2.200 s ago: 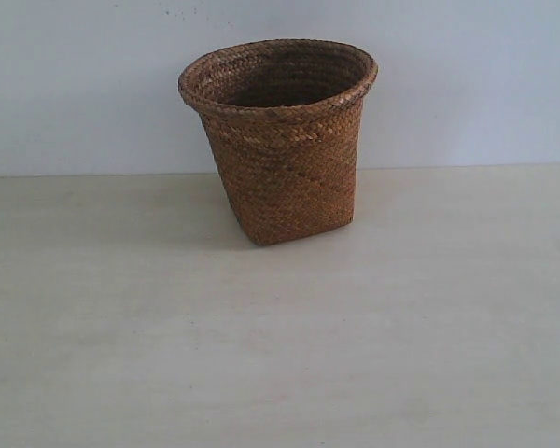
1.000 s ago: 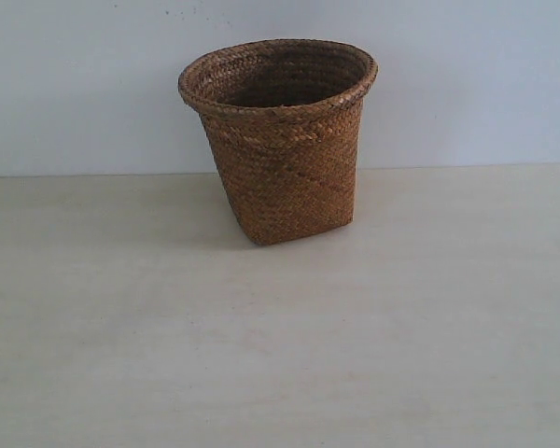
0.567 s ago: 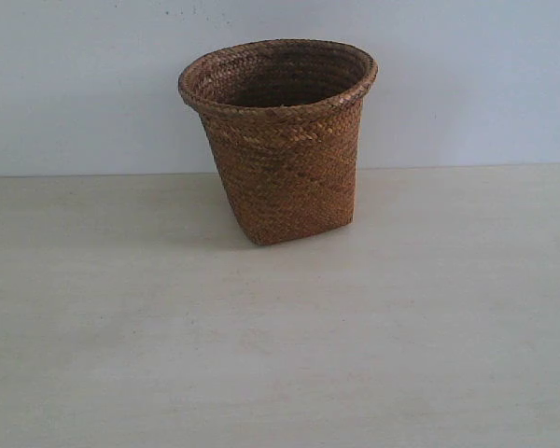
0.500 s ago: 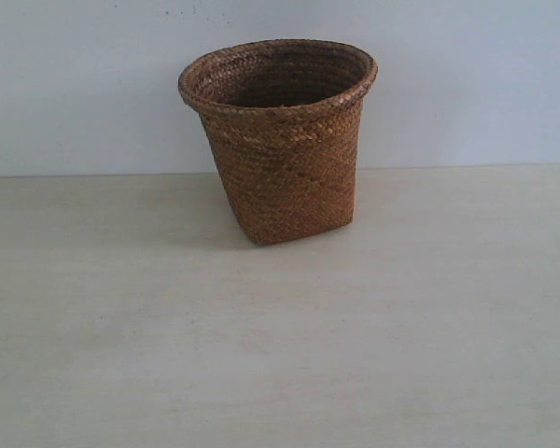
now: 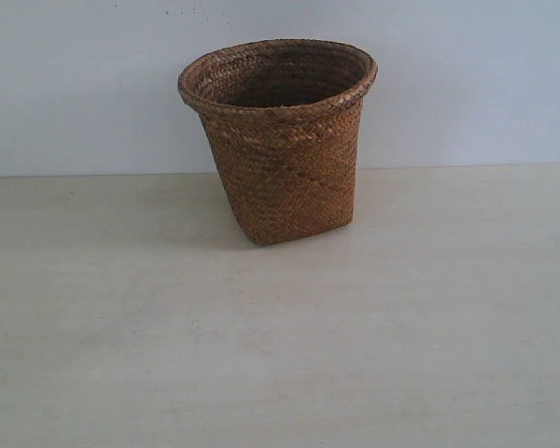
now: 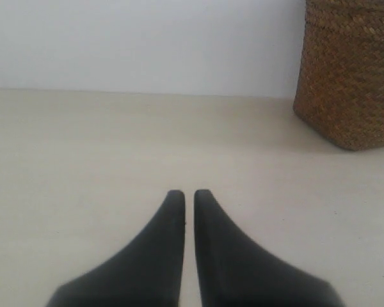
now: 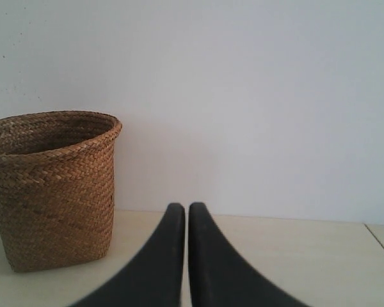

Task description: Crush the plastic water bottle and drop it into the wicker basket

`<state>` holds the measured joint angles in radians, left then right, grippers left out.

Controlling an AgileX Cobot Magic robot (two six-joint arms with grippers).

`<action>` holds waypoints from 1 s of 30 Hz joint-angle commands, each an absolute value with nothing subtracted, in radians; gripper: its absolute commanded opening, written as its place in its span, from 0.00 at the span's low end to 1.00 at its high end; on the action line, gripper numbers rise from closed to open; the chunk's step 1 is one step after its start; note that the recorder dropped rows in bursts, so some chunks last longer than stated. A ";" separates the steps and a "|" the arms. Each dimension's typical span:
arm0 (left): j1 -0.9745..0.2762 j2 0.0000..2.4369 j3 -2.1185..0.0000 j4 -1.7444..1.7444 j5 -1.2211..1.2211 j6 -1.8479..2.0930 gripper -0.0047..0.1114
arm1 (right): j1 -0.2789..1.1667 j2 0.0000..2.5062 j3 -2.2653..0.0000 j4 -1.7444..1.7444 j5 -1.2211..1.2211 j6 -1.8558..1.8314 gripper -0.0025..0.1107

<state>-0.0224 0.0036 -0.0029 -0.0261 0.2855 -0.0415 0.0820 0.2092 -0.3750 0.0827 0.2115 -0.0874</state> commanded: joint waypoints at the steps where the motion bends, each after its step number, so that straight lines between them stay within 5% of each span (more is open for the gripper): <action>1: -0.019 0.000 0.000 -0.025 0.285 -0.035 0.08 | 0.079 0.205 -0.371 0.081 0.205 -0.086 0.02; 30: -0.019 0.000 0.000 -0.025 0.285 -0.035 0.08 | 0.079 0.153 -0.222 0.062 0.226 -0.035 0.02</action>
<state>-0.0224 0.0036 -0.0029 -0.0261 0.2855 -0.0415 0.0820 0.1855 -0.2656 0.0681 0.2260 -0.0402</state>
